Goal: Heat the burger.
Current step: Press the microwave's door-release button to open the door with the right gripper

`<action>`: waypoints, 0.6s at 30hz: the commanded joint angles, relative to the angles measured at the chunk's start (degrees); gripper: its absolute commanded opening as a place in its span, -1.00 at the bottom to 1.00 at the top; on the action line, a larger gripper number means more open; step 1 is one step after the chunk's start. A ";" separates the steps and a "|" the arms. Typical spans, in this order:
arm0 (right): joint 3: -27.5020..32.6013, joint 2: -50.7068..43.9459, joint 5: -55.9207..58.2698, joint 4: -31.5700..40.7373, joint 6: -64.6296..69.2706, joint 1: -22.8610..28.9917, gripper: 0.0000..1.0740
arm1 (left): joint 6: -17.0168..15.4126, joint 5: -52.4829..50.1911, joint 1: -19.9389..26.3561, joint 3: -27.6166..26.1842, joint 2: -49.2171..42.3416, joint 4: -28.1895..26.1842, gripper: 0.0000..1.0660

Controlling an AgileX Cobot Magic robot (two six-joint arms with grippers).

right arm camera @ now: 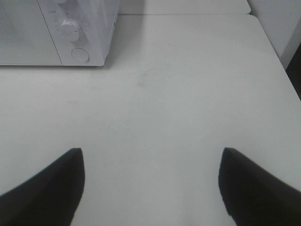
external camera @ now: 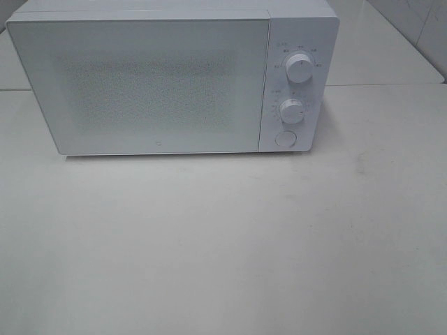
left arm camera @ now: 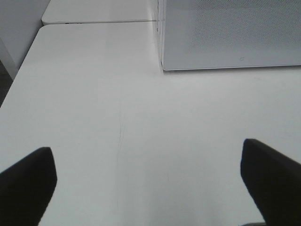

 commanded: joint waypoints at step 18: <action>0.11 -1.89 0.17 -0.23 -1.15 -0.52 0.42 | -0.23 -0.40 0.06 0.17 -0.86 0.06 0.88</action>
